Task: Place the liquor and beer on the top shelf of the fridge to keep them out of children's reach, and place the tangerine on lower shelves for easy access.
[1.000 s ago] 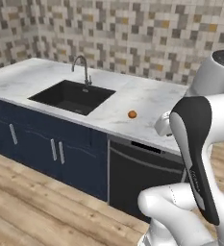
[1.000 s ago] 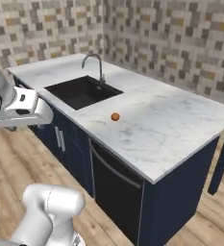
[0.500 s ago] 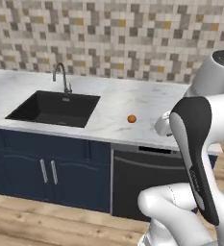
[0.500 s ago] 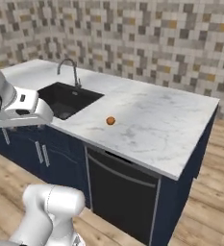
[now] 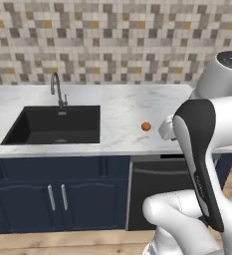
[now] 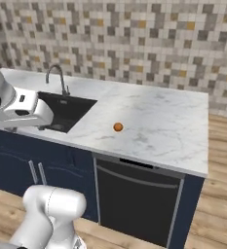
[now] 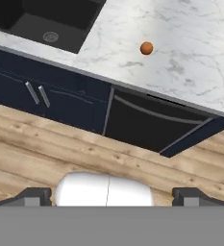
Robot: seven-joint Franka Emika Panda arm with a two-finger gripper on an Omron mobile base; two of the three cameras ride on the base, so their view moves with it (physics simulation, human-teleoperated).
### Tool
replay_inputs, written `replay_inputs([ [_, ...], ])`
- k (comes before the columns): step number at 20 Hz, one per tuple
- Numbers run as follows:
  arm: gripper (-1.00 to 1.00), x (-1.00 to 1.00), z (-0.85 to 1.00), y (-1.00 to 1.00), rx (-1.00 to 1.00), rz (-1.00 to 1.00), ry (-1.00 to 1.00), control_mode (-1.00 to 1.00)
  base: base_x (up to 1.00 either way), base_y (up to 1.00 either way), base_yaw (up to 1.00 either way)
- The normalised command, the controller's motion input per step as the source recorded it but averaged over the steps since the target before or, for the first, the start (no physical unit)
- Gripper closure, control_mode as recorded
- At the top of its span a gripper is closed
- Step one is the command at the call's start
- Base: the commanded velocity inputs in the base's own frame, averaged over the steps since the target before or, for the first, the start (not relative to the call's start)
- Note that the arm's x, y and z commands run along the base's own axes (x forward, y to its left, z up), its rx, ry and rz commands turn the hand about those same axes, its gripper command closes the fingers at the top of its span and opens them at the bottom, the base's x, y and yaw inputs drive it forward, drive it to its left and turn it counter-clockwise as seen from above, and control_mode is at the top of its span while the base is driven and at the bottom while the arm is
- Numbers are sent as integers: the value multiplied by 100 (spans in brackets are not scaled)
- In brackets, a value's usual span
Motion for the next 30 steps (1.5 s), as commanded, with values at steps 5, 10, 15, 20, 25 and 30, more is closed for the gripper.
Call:
replay_inputs([
  [5, -100, 0, 0, 0, 0, 0, 0, 100, 33, 30, -38],
  [10, -100, 29, -16, 0, 0, -19, -6, -100, 17, 1, -14],
  [15, -100, 61, -31, 1, 0, -26, -7, -100, 0, 0, 0],
  [20, -100, 70, -30, 9, 0, -14, -3, -100, 0, 0, 0],
  [25, -100, 78, -36, 0, 3, -10, 0, -100, 0, 0, 0],
  [30, -100, 84, -49, 0, 2, -7, 0, -100, 0, 0, 0],
])
